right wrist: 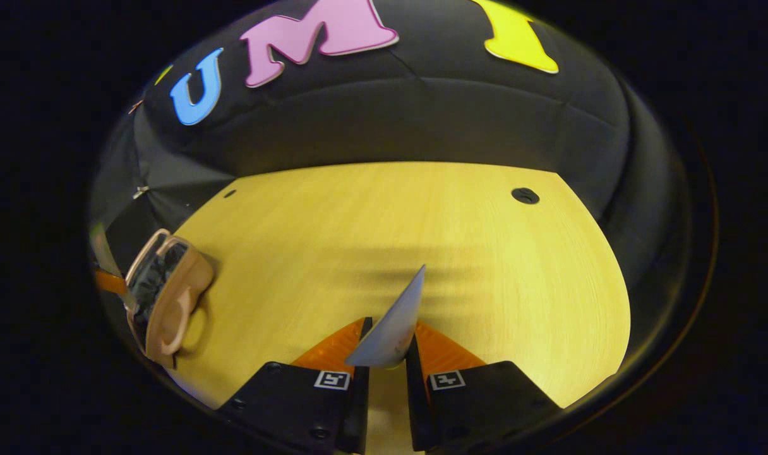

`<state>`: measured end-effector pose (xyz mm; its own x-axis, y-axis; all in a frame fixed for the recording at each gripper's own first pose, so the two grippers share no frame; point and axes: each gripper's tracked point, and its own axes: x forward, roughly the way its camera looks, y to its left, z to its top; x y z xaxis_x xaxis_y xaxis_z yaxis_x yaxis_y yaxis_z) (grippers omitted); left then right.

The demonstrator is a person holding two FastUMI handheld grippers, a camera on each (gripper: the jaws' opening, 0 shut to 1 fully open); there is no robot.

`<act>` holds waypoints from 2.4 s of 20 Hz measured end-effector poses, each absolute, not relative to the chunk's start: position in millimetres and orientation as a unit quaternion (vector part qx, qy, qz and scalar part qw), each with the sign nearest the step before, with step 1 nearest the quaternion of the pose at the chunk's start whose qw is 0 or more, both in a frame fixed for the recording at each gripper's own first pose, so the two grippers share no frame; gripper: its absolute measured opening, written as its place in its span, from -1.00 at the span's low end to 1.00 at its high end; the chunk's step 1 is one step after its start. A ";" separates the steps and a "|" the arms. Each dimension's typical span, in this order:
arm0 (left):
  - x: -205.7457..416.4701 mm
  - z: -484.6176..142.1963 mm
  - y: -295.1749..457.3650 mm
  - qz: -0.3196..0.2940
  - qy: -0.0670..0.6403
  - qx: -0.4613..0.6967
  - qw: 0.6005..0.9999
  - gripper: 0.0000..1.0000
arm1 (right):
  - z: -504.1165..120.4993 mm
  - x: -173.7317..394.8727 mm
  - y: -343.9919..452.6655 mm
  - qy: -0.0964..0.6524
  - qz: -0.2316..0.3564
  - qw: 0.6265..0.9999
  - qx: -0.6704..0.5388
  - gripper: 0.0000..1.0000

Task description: First open the suitcase, pack the skin care products into it, and then close the suitcase.

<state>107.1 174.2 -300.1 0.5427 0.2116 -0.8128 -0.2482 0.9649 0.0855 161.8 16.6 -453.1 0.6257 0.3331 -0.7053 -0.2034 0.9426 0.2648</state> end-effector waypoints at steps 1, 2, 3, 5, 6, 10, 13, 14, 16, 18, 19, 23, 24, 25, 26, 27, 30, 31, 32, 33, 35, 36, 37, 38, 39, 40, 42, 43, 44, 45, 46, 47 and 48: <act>97.5 -301.7 188.6 0.137 0.471 -0.018 0.871 -0.03 | -433.2 149.9 33.4 0.401 0.169 0.897 0.082 -0.39; 84.8 -303.8 202.8 0.141 0.487 -0.015 0.862 -0.03 | -414.0 138.4 49.3 0.393 0.186 0.897 0.081 -0.39; 77.6 -310.7 215.7 0.142 0.509 -0.015 0.849 -0.03 | -396.3 124.0 67.0 0.391 0.202 0.894 0.080 -0.39; 66.0 -332.0 236.1 0.142 0.547 -0.020 0.825 -0.05 | -365.6 94.1 111.3 0.391 0.237 0.885 0.087 -0.39; 58.4 -340.6 247.5 0.141 0.564 -0.024 0.814 -0.03 | -352.8 78.6 134.8 0.396 0.253 0.878 0.093 -0.40; 39.4 -380.3 260.5 0.142 0.616 -0.082 0.771 -0.05 | -321.0 45.7 223.2 0.402 0.296 0.860 0.107 -0.39; 30.9 -389.9 260.0 0.126 0.627 -0.111 0.761 -0.03 | -320.1 20.3 284.5 0.436 0.319 0.834 0.113 -0.40; 29.7 -384.5 257.7 0.110 0.622 -0.114 0.767 0.00 | -328.2 14.3 301.1 0.450 0.320 0.826 0.110 -0.39; 34.0 -368.2 250.6 0.075 0.598 -0.124 0.788 0.24 | -340.5 3.9 330.7 0.475 0.321 0.813 0.103 -0.39; 38.0 -346.0 259.5 0.061 0.566 -0.117 0.813 0.57 | -352.9 -1.6 352.1 0.500 0.313 0.802 0.097 -0.39; 41.2 -332.3 265.4 0.055 0.548 -0.119 0.826 0.58 | -361.1 -4.5 359.6 0.515 0.307 0.794 0.100 -0.39; 39.2 -278.7 330.3 0.063 0.481 -0.103 0.868 0.60 | -397.2 -17.2 378.1 0.594 0.284 0.748 0.087 -0.39; 37.1 -270.6 361.0 0.077 0.467 -0.086 0.877 0.60 | -403.8 -21.0 383.9 0.607 0.281 0.738 0.090 -0.38; 33.4 -265.2 383.9 0.091 0.459 -0.073 0.881 0.60 | -410.7 -25.1 386.4 0.621 0.277 0.728 0.087 -0.38; 27.3 -262.1 409.7 0.106 0.454 -0.064 0.882 0.60 | -417.7 -29.5 385.2 0.633 0.269 0.722 0.075 -0.37; 23.8 -258.8 430.1 0.119 0.447 -0.066 0.884 0.60 | -421.3 -30.1 386.5 0.637 0.263 0.722 0.066 -0.37; 15.2 -251.0 482.6 0.162 0.429 -0.088 0.884 0.60 | -418.5 -30.4 396.3 0.641 0.249 0.722 0.079 -0.19; 11.7 -250.4 501.7 0.179 0.426 -0.089 0.883 0.60 | -414.9 -30.7 401.0 0.639 0.248 0.723 0.087 0.07; 11.2 -249.0 518.3 0.193 0.419 -0.088 0.883 0.60 | -412.9 -27.7 405.8 0.636 0.247 0.726 0.087 0.32; 10.4 -246.8 534.8 0.207 0.414 -0.085 0.882 0.60 | -406.0 -27.9 404.9 0.629 0.247 0.733 0.084 0.54; 8.0 -242.5 564.6 0.228 0.405 -0.079 0.882 0.60 | -388.5 -20.6 403.3 0.601 0.259 0.751 0.085 0.76; 7.9 -239.9 577.5 0.241 0.403 -0.078 0.880 0.61 | -376.6 -17.6 403.8 0.586 0.266 0.760 0.093 0.78; 8.6 -239.5 591.4 0.254 0.402 -0.086 0.875 0.61 | -367.0 -15.5 404.3 0.572 0.272 0.767 0.101 0.78; 11.6 -241.0 600.3 0.262 0.397 -0.099 0.874 0.60 | -357.3 -12.0 401.6 0.560 0.273 0.775 0.109 0.77; 16.6 -243.8 607.7 0.264 0.395 -0.117 0.872 0.61 | -349.3 -7.6 396.4 0.550 0.269 0.782 0.118 0.78; 16.6 -251.0 615.7 0.269 0.400 -0.128 0.867 0.62 | -342.2 -1.0 390.6 0.540 0.260 0.790 0.131 0.77; 13.8 -275.2 636.3 0.288 0.425 -0.137 0.847 0.61 | -336.7 7.9 375.3 0.529 0.238 0.801 0.149 0.77; 13.6 -289.3 638.6 0.291 0.441 -0.148 0.836 0.61 | -336.5 11.3 366.4 0.527 0.226 0.804 0.154 0.77; 12.7 -303.2 635.9 0.290 0.455 -0.161 0.827 0.61 | -336.2 13.9 358.4 0.527 0.214 0.808 0.155 0.76; 11.2 -319.5 634.5 0.282 0.473 -0.174 0.816 0.62 | -337.1 15.5 350.0 0.529 0.202 0.809 0.156 0.77; 7.2 -331.2 635.6 0.278 0.491 -0.177 0.806 0.62 | -338.0 13.6 344.7 0.533 0.195 0.808 0.160 0.77; 6.5 -341.2 643.1 0.284 0.499 -0.165 0.802 0.62 | -335.5 11.1 340.4 0.534 0.190 0.807 0.164 0.77; 10.3 -351.4 646.8 0.281 0.507 -0.159 0.799 0.65 | -335.3 9.7 335.0 0.533 0.185 0.809 0.164 0.77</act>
<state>10.3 646.8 -351.4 0.3277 0.2866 -0.9003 -0.6102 0.7917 0.0300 9.7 335.0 -335.3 0.3637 0.4738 -0.8020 -0.1243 0.8780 0.4623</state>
